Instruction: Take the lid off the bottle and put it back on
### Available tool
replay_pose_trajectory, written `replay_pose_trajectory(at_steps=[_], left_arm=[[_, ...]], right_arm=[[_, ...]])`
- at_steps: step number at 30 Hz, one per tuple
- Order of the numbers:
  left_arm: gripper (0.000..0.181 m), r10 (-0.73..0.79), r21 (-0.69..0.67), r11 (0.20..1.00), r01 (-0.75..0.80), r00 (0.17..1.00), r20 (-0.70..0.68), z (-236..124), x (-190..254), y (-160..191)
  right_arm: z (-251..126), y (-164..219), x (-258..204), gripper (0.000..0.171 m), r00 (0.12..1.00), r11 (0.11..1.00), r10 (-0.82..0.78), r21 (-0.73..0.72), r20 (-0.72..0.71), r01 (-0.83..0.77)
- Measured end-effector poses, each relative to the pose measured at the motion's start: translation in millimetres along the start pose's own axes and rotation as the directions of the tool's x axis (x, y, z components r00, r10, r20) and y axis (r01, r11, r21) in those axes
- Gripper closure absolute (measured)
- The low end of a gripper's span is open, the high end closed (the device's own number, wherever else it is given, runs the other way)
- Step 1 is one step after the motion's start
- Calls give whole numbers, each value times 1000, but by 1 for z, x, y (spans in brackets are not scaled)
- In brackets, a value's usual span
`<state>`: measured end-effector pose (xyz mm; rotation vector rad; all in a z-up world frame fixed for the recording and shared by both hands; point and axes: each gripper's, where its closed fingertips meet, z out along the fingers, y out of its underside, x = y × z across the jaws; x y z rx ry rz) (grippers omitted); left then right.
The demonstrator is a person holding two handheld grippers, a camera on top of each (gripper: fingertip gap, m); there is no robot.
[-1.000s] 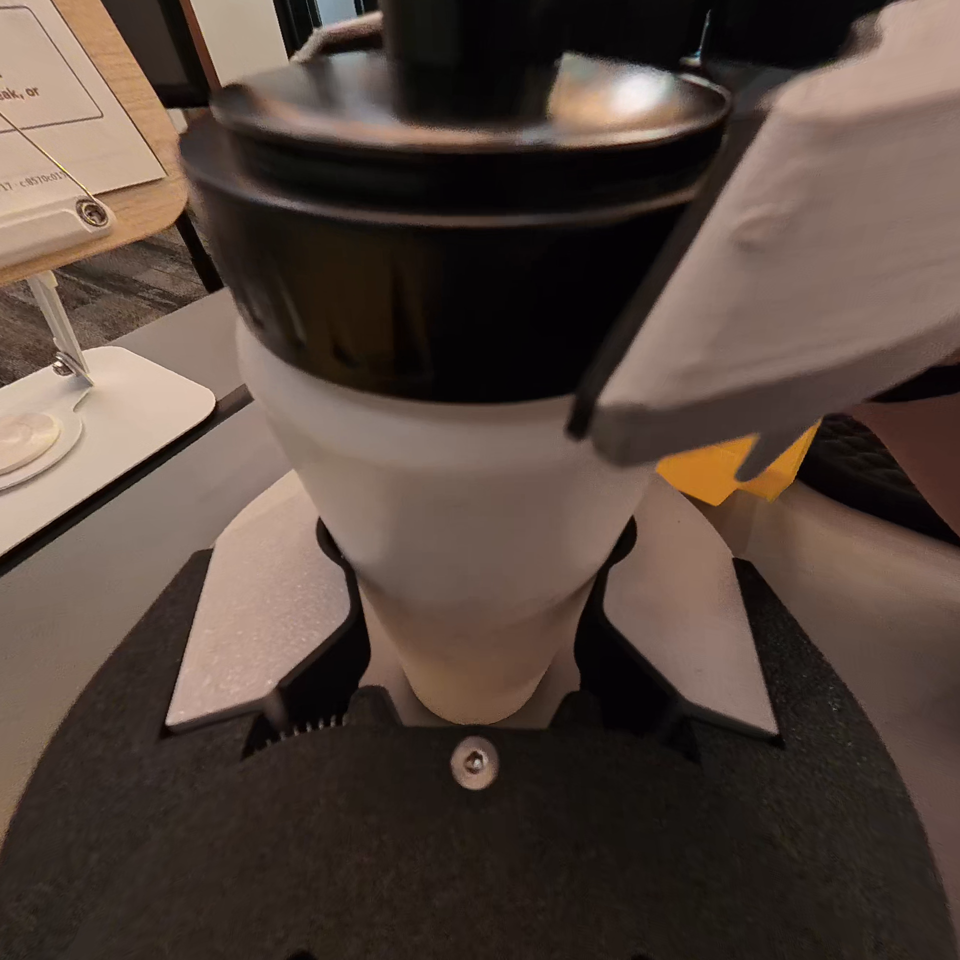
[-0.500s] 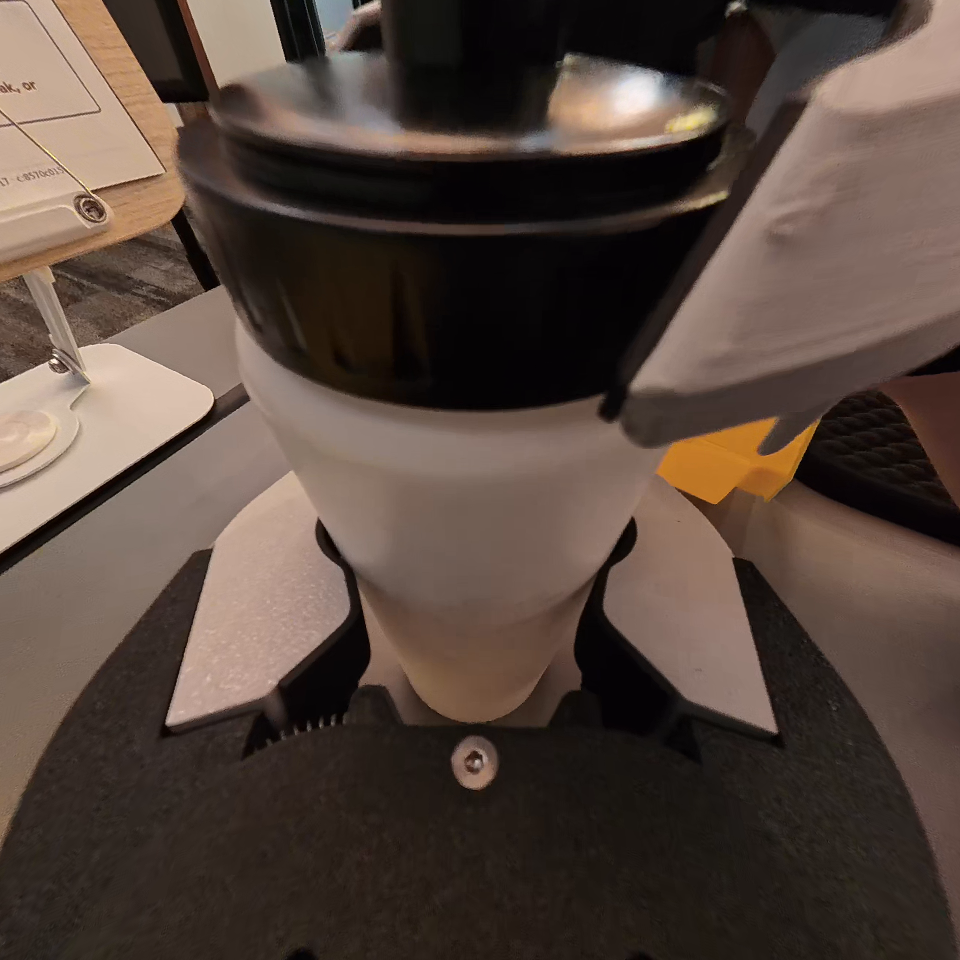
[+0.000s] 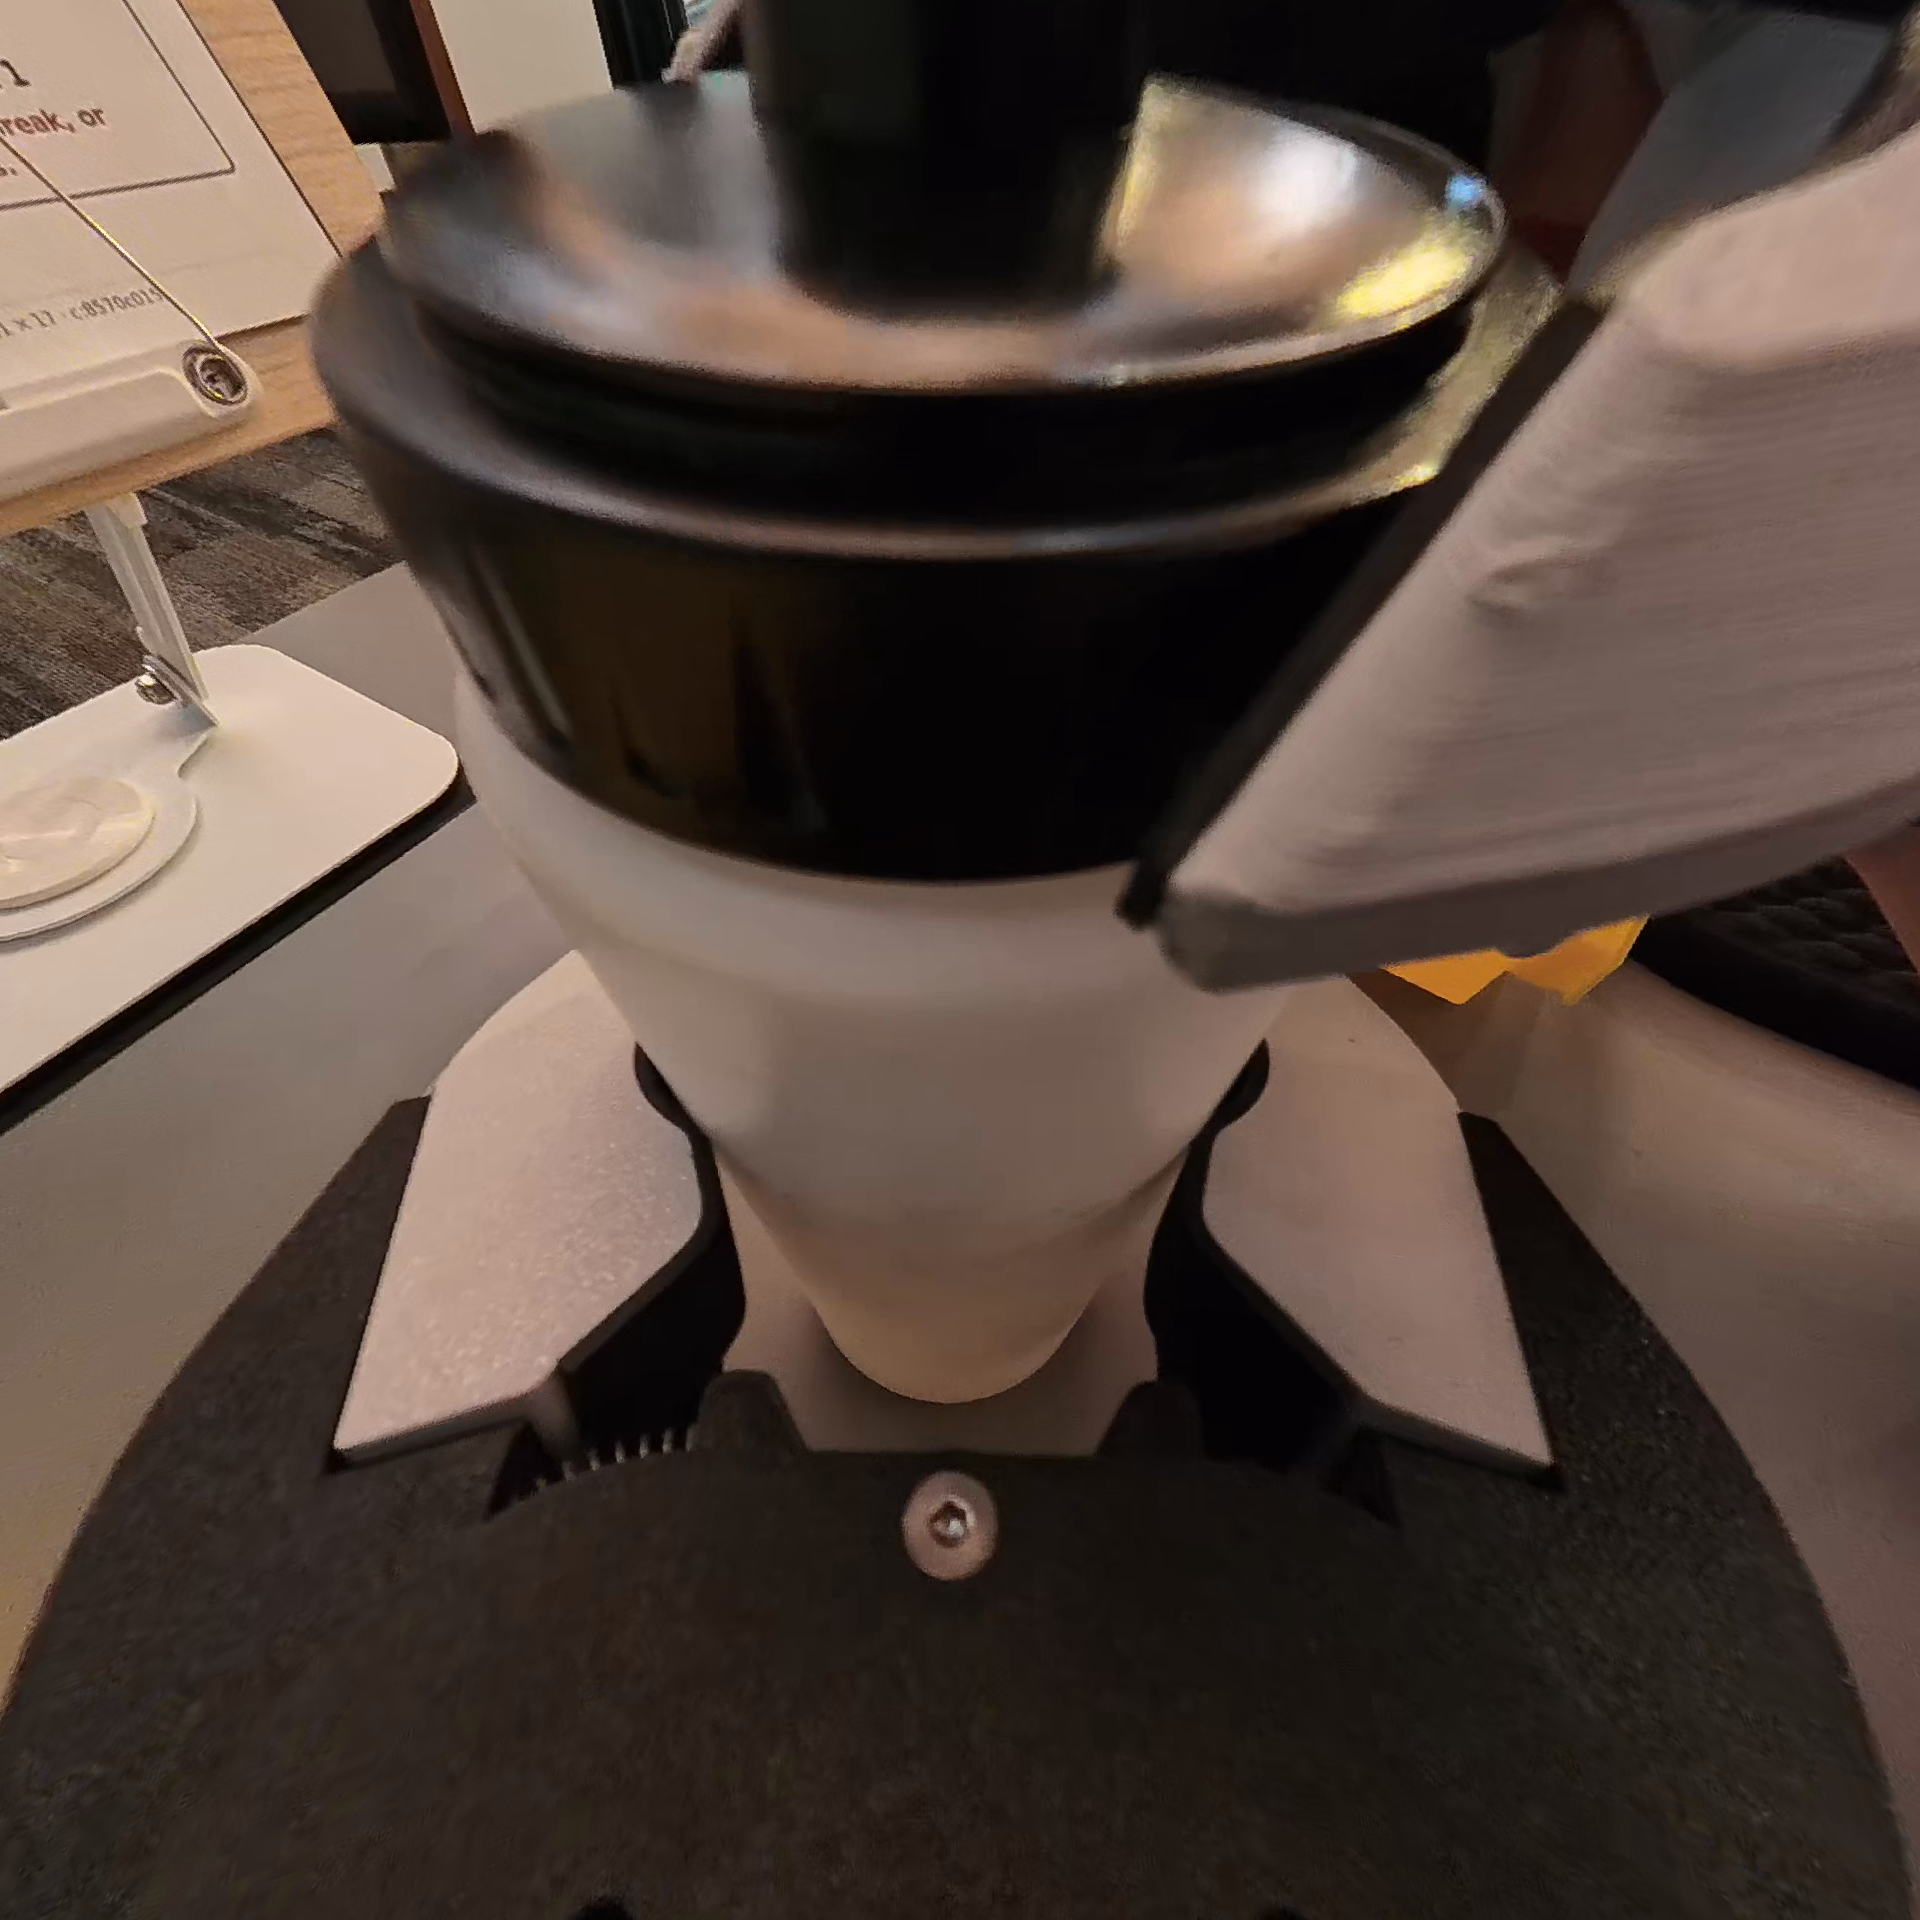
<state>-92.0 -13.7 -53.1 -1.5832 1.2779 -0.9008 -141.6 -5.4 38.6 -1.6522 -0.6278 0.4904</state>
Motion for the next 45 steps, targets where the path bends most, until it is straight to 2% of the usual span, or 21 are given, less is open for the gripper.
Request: replay_pose_trajectory(at_steps=[5, 7, 9, 15, 23, 25, 28, 33, 35, 38, 42, 44, 45], left_arm=[[81, -19, 9, 1000, 19, 1000, 1, -2, -5, -1], [78, -22, 3, 1000, 22, 1000, 22, -6, -8, 0], [67, -38, -3, 999, 38, 999, 34, -9, -10, 0], [55, -48, -125, 991, 52, 998, 36, -20, 0, 12], [51, 49, -218, 975, -34, 997, 65, -39, 8, 5], [51, 75, -247, 967, -57, 995, 61, -43, 10, 6], [53, 55, -222, 974, -44, 998, 42, -49, 12, -3], [55, 13, -153, 988, -10, 1000, 17, -63, 8, -22], [55, 4, -112, 994, -4, 1000, 2, -71, 7, -33], [56, -8, -52, 999, 8, 1000, -13, -86, 5, -51], [57, -4, 41, 999, 4, 1000, -9, -111, 0, -78], [58, 7, 78, 997, -6, 1000, -7, -122, -1, -88], [59, 11, 92, 996, -10, 1000, -7, -126, -1, -91]], right_arm=[[4, -5, 1, 97, 1000, 997, -15, 70, -11, 16], [6, 1, 5, 85, 1000, 998, -22, 62, -18, 23], [6, 6, 7, 83, 1000, 998, 1, 70, 3, -1], [1, 8, 15, 82, 997, 992, 74, 98, 27, -76], [10, 13, 12, 82, 990, 988, 139, 57, 38, -141], [12, 24, 19, 83, 994, 994, 112, -5, -8, -112], [18, 43, 26, 84, 996, 993, 54, -98, -73, -61], [21, 43, 30, 85, 993, 991, 42, -121, -111, -55], [18, 33, 32, 85, 991, 994, 59, -82, -118, -69], [1, -3, 35, 85, 986, 991, 130, 7, -101, -130], [-78, -85, 36, 84, 976, 978, 154, 165, -157, -128], [-114, -94, 58, 85, 948, 988, 148, 94, -281, -126], [-126, -87, 78, 85, 922, 986, 159, 8, -353, -167]])
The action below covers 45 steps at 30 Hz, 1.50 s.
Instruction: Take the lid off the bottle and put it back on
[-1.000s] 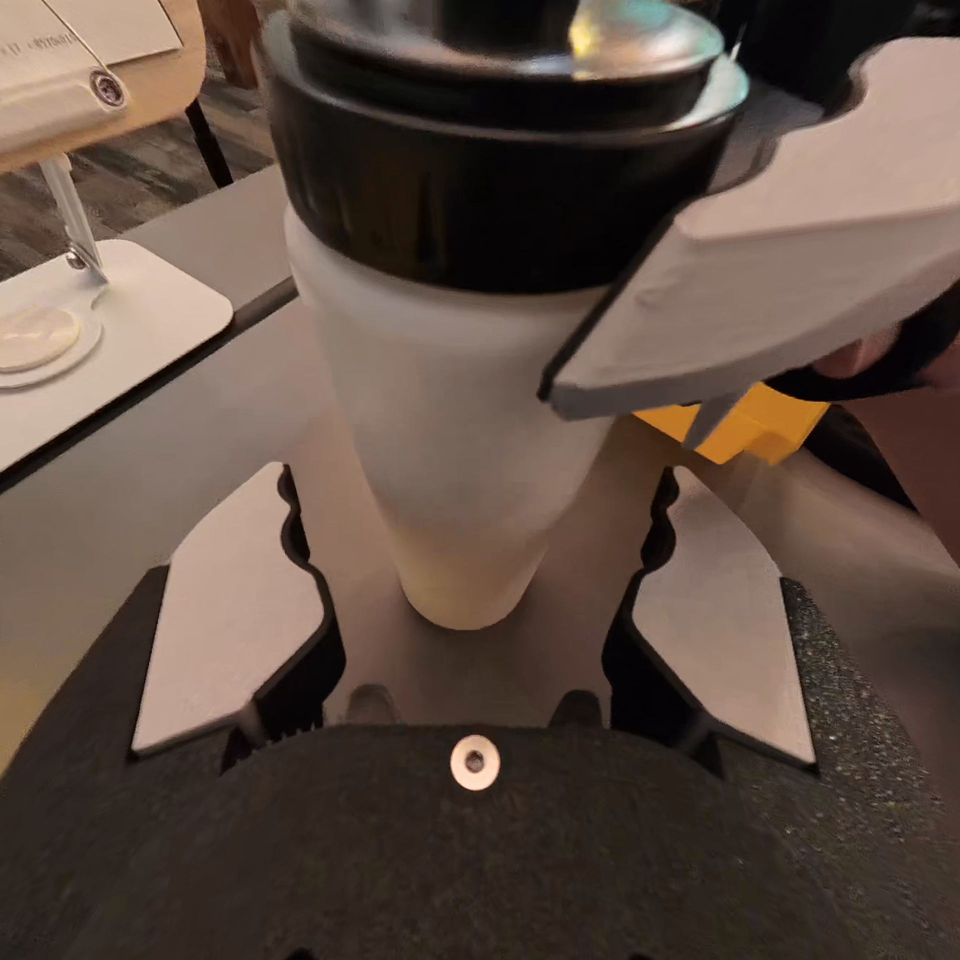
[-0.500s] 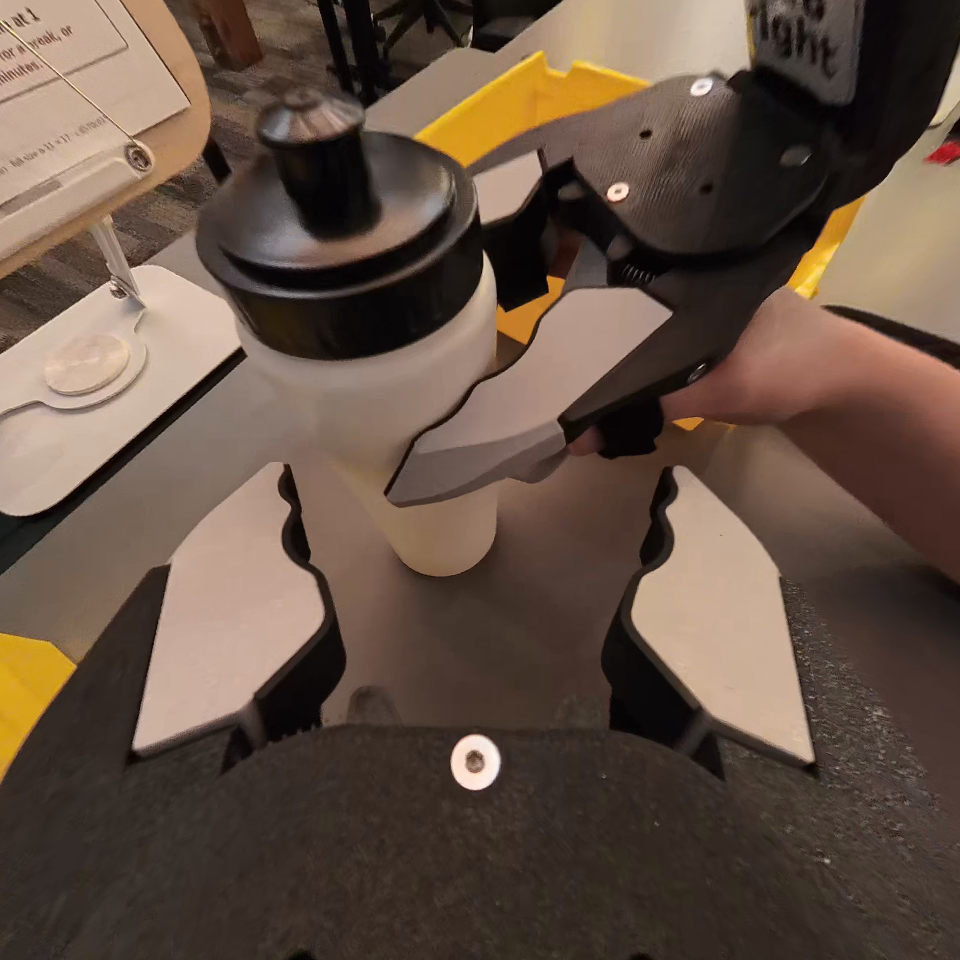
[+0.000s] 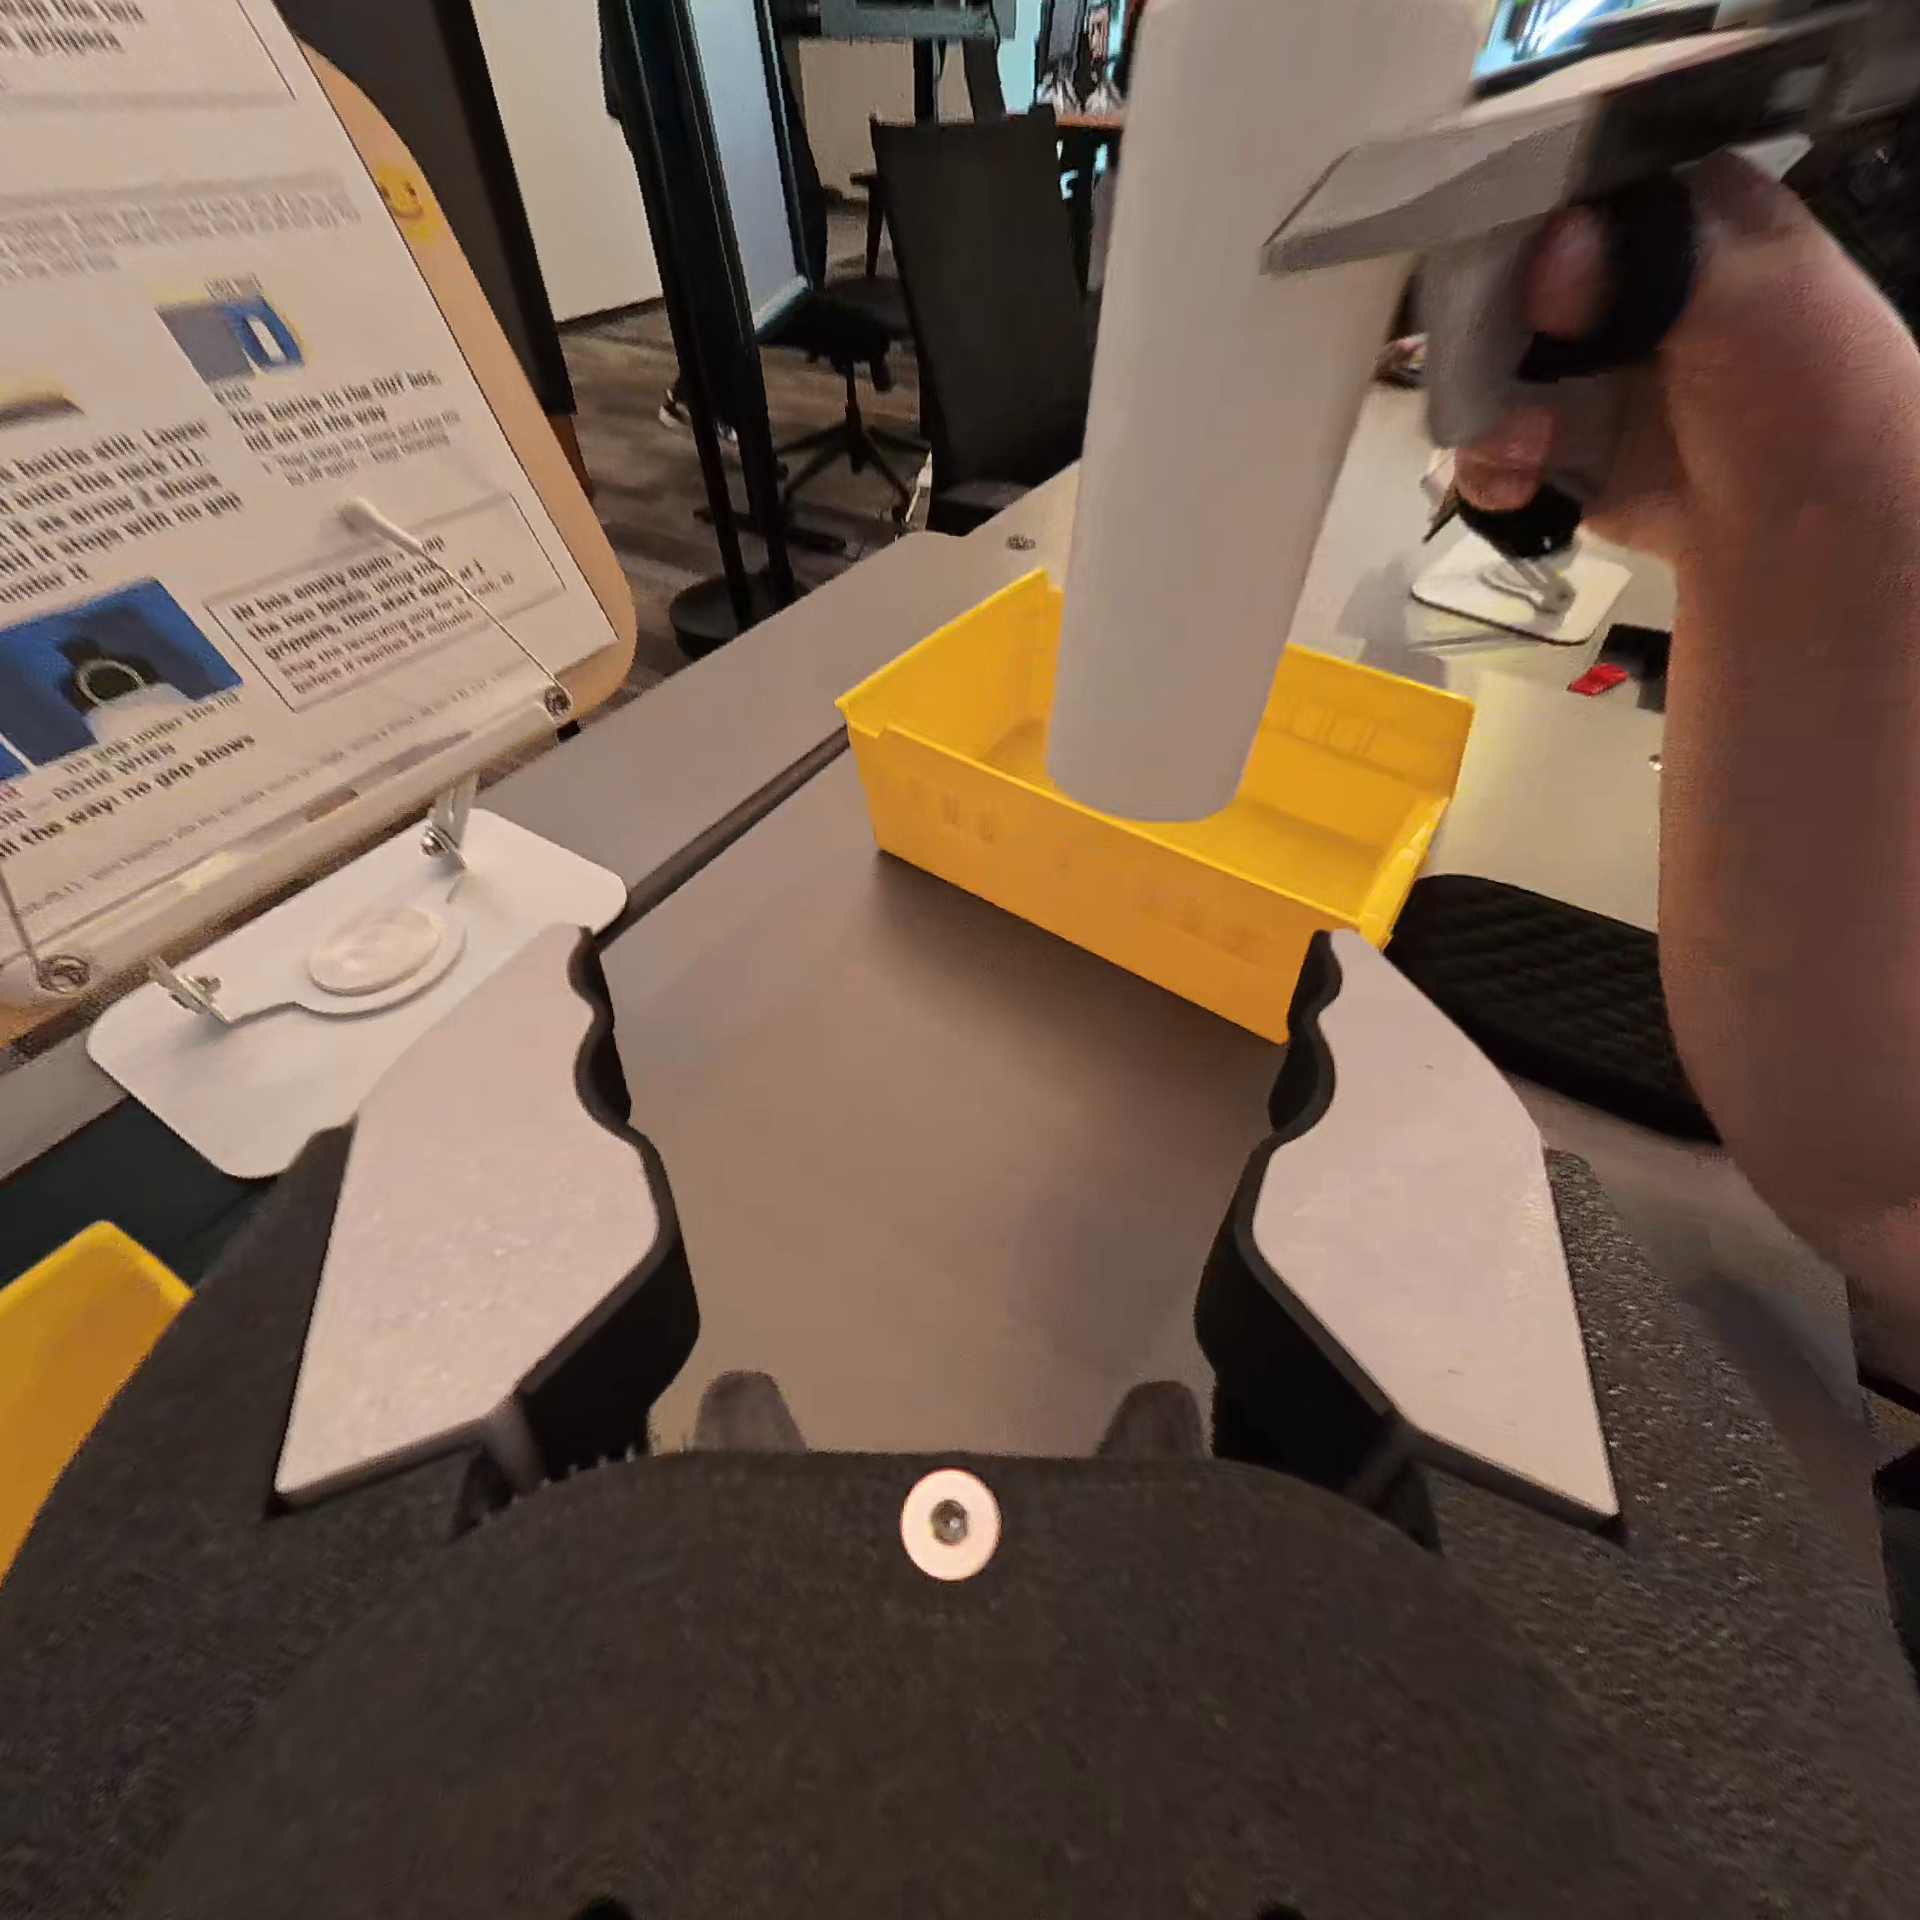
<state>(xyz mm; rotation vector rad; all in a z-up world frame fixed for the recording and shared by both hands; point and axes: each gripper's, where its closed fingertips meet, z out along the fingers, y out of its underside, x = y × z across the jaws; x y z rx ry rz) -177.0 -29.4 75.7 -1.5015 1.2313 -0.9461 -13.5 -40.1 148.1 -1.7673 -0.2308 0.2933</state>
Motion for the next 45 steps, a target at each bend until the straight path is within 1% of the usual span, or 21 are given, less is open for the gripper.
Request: replay_pose_trajectory(at_steps=[1, 2, 3, 5, 7, 9, 12, 15, 26, 31, 35, 41, 45], left_arm=[[60, 3, 10, 1000, -3, 1000, -2, -3, 0, -3], [60, 4, 17, 1000, -4, 1000, -5, -4, 1, -5], [60, 6, 18, 1000, -6, 1000, -9, -5, 2, -6], [60, 11, 9, 1000, -11, 1000, -16, -3, 4, -5], [60, 14, 2, 1000, -14, 1000, -21, 0, 6, -3], [60, 19, -17, 1000, -19, 999, -30, 5, 9, 1], [60, 29, -40, 999, -30, 999, -41, 10, 13, 5], [60, 33, -60, 998, -35, 998, -47, 14, 14, 9], [61, 24, -40, 999, -26, 999, -34, 12, 8, 6], [61, 20, -47, 999, -22, 999, -34, 14, 7, 8], [61, 15, -52, 999, -17, 999, -29, 14, 6, 9], [62, 15, -84, 996, -16, 1000, -18, 17, 4, 15], [62, 9, -96, 995, -11, 1000, -17, 19, 2, 19]], right_arm=[[0, 10, 26, 85, 997, 991, 32, -127, -66, -40], [3, 25, 51, 85, 991, 960, 68, -261, -117, -97], [5, 42, 73, 85, 982, 911, 103, -381, -161, -158], [9, 79, 104, 85, 958, 775, 167, -570, -232, -273], [8, 112, 124, 84, 939, 650, 191, -679, -287, -340], [8, 138, 138, 84, 920, 567, 194, -726, -340, -389], [12, 165, 148, 84, 907, 499, 207, -758, -366, -420], [15, 177, 150, 84, 901, 496, 244, -752, -359, -434], [2, 168, 150, 84, 899, 522, 253, -732, -357, -438], [3, 167, 145, 84, 901, 534, 259, -725, -349, -435], [2, 169, 144, 84, 898, 527, 260, -727, -355, -440], [4, 190, 150, 84, 878, 447, 246, -756, -410, -478], [11, 209, 155, 84, 854, 396, 273, -757, -443, -519]])
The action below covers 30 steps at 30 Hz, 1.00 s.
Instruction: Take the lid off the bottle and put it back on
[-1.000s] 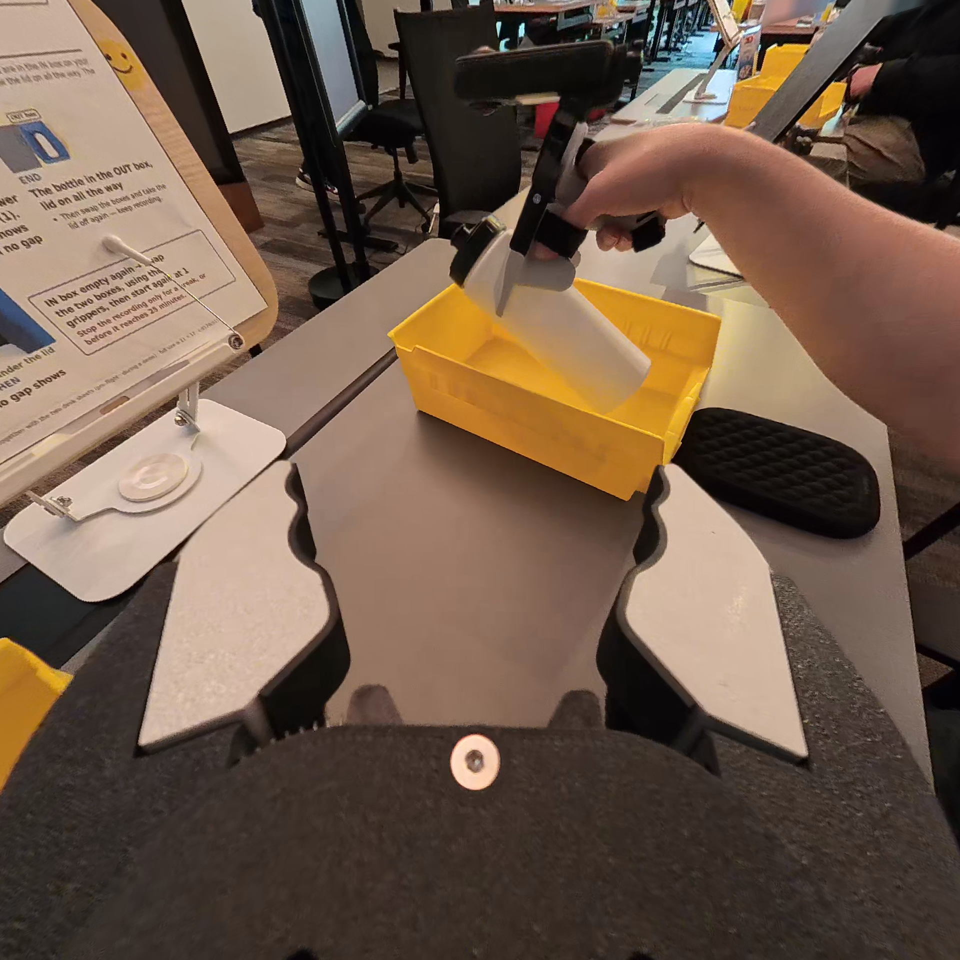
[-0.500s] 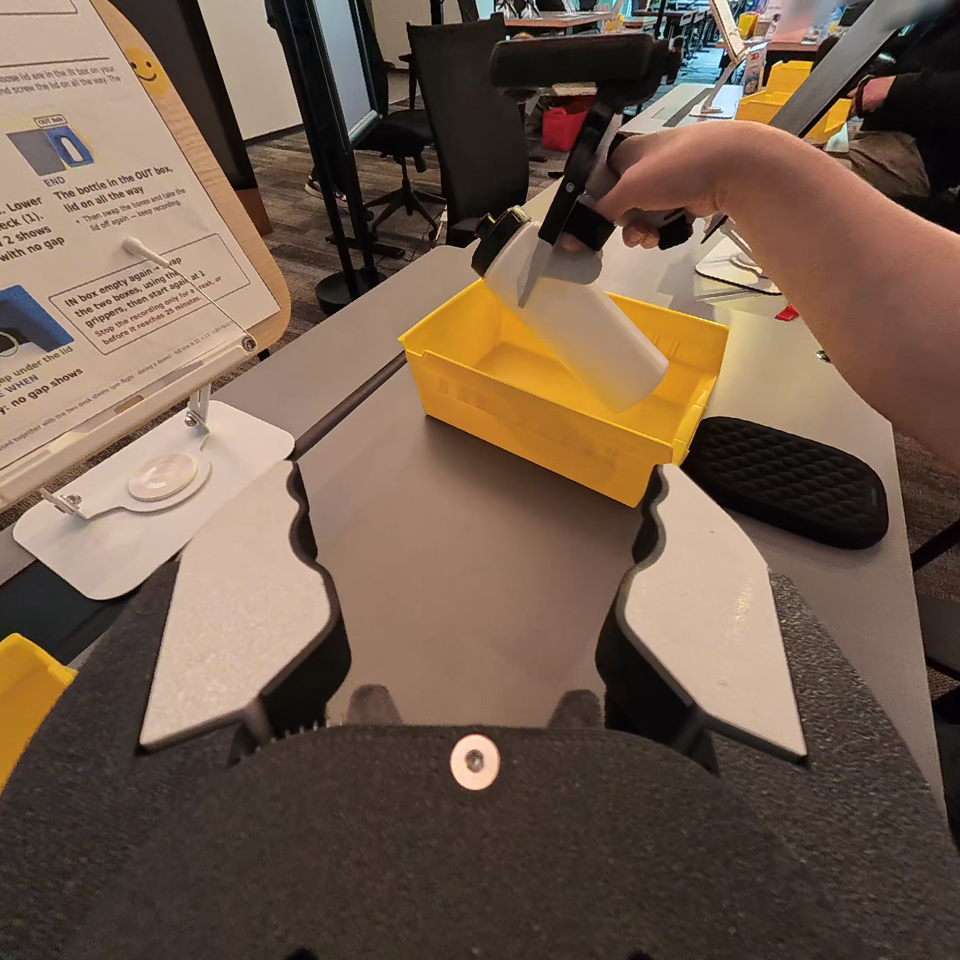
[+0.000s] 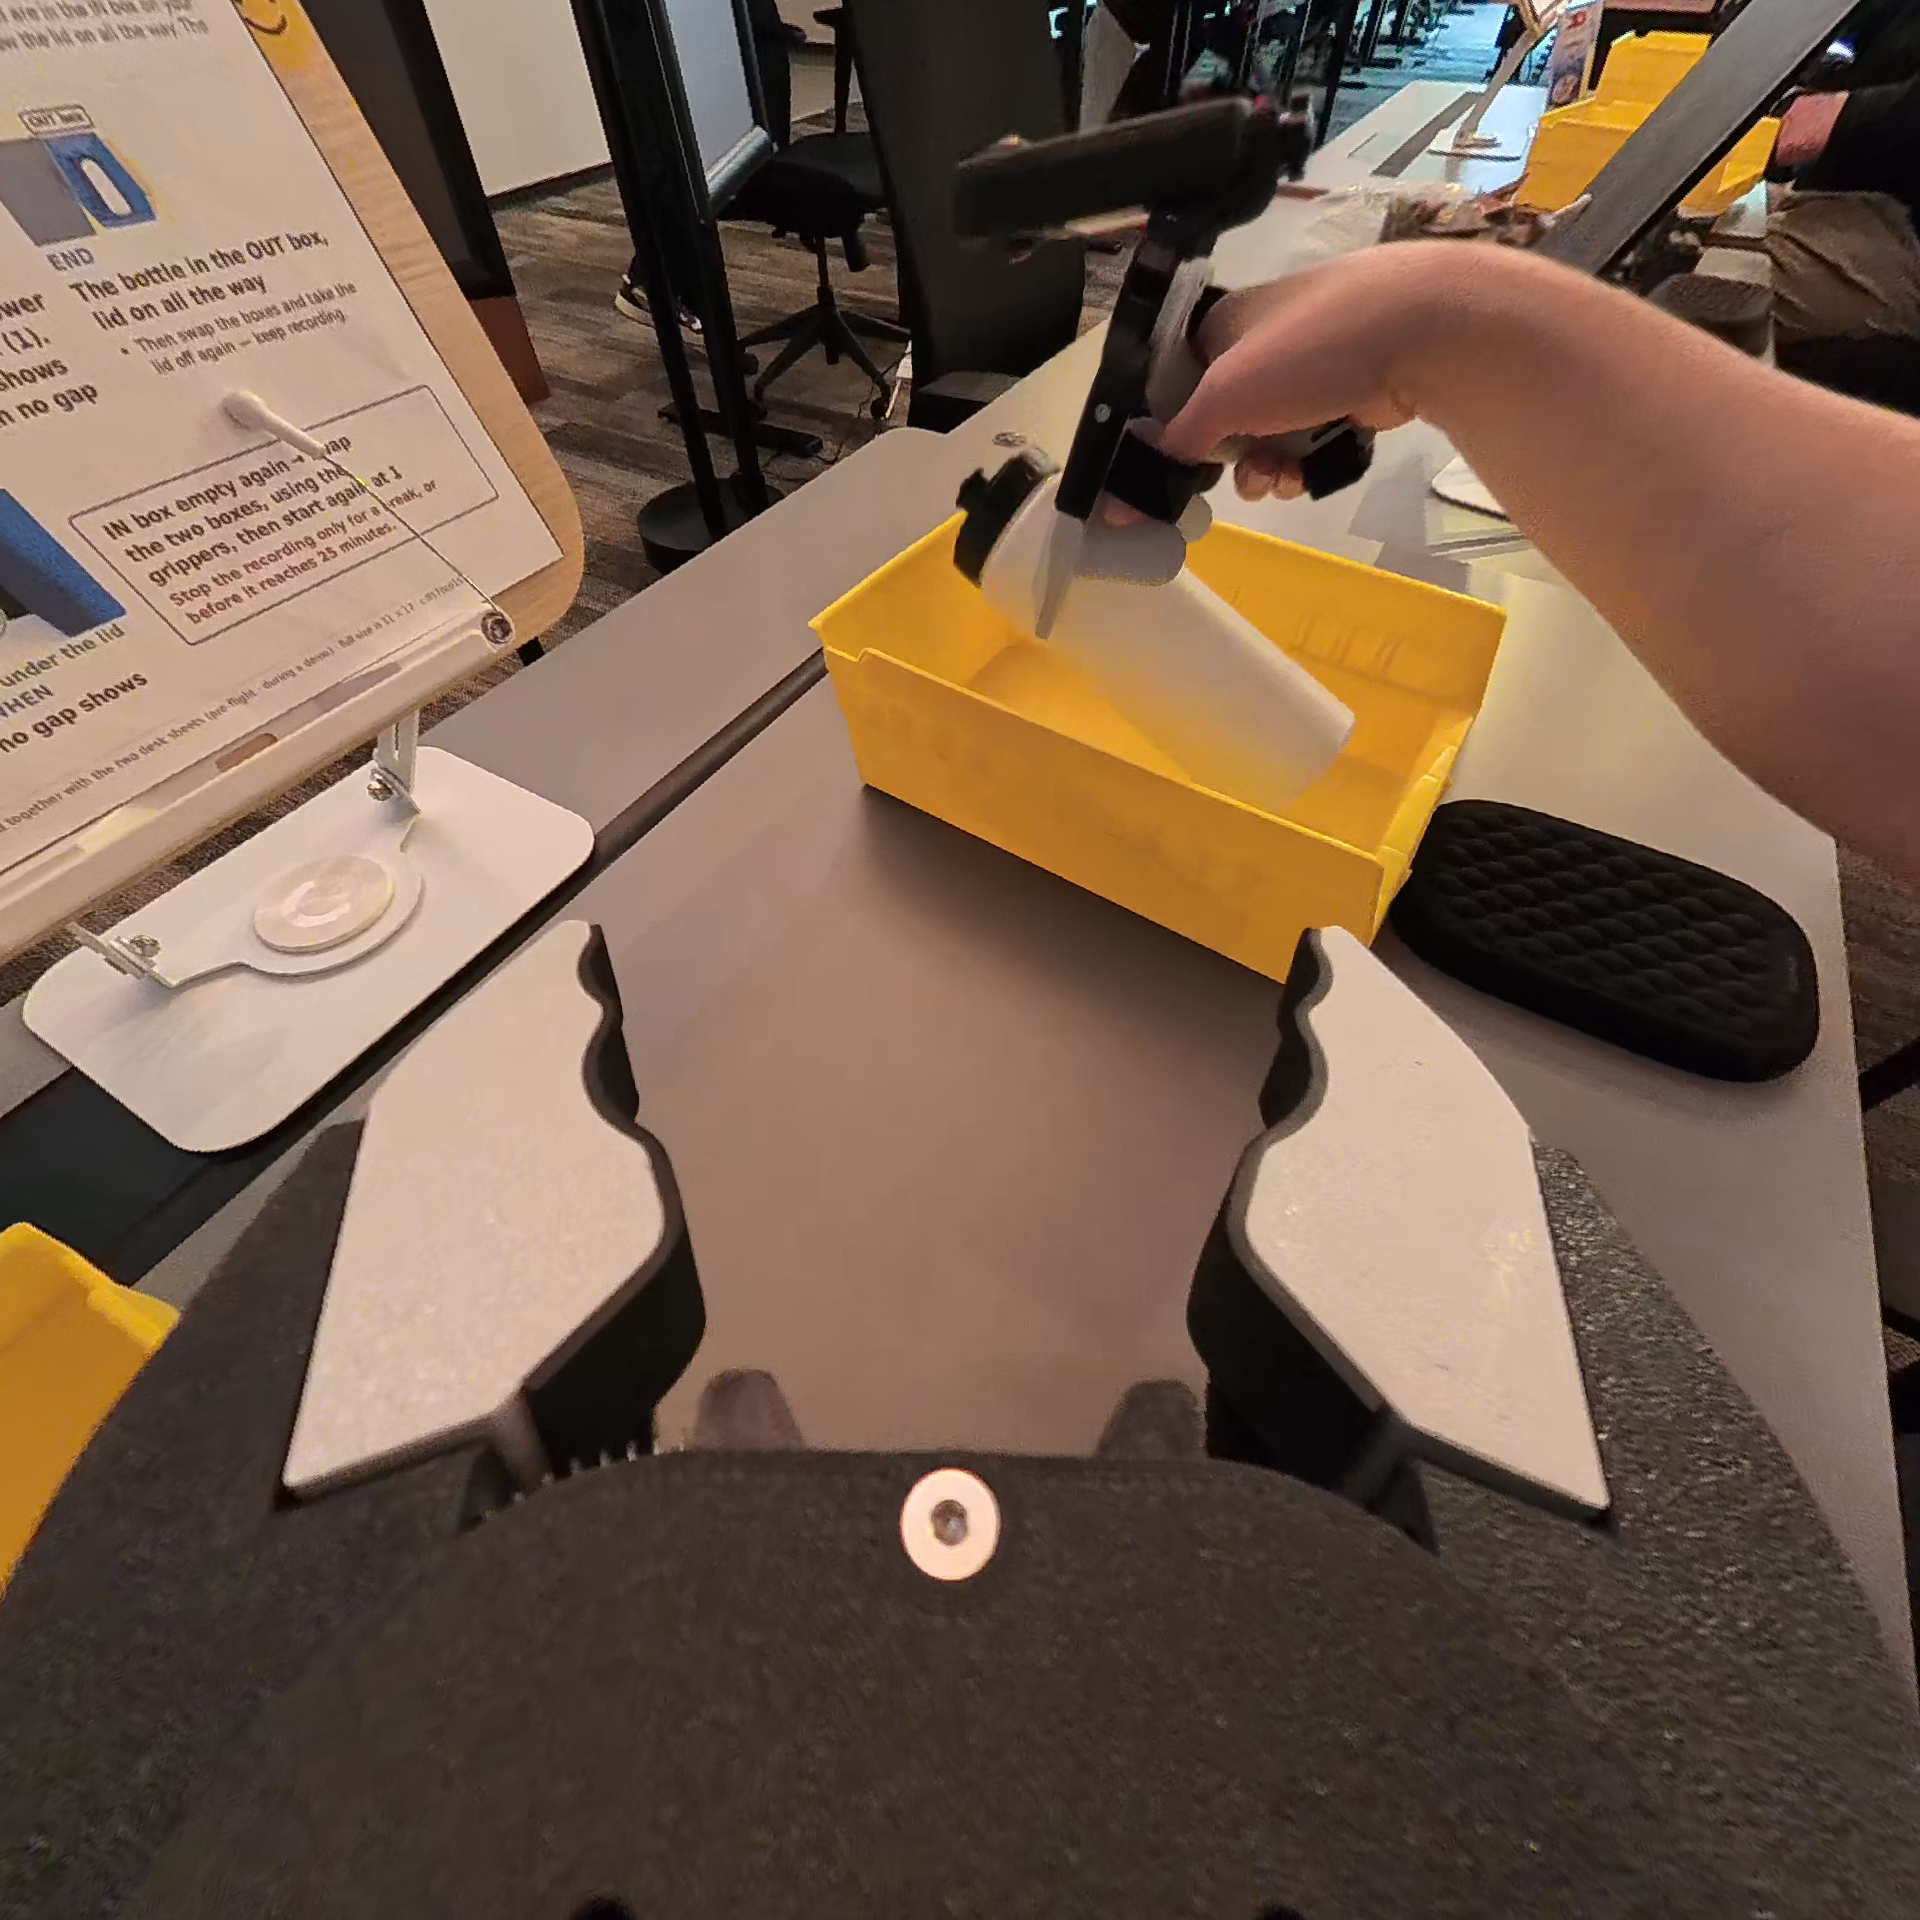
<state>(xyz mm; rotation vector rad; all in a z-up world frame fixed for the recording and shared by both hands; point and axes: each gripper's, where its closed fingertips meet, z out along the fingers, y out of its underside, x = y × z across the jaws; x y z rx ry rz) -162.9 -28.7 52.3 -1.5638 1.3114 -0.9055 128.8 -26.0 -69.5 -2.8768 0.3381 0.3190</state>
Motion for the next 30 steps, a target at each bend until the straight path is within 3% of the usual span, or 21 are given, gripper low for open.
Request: replay_pose_trajectory(at_steps=[15, 19, 22, 26, 28, 30], left_arm=[[63, -26, -18, 999, 27, 1000, 3, 1, -9, 5], [62, -29, -12, 999, 30, 999, 40, -6, -18, 4], [62, -47, 35, 998, 43, 993, 108, -31, -41, -7], [66, -106, -12, 993, 115, 949, 296, -89, -95, 2], [67, -126, -119, 973, 199, 883, 453, -129, -131, 31], [73, -170, -167, 931, 323, 792, 586, -171, -162, 63]], right_arm=[[63, 6, 22, 84, 994, 989, 112, -95, 19, -109], [52, 3, 20, 84, 996, 998, 60, -10, 65, -59], [0, -9, 9, 80, 996, 965, -59, 258, 65, 40], [-71, -6, 29, 88, 988, 802, -105, 579, -112, 151], [-81, 0, 64, 99, 973, 783, -60, 595, -221, 183], [-69, 17, 94, 105, 972, 850, -22, 507, -235, 142]])
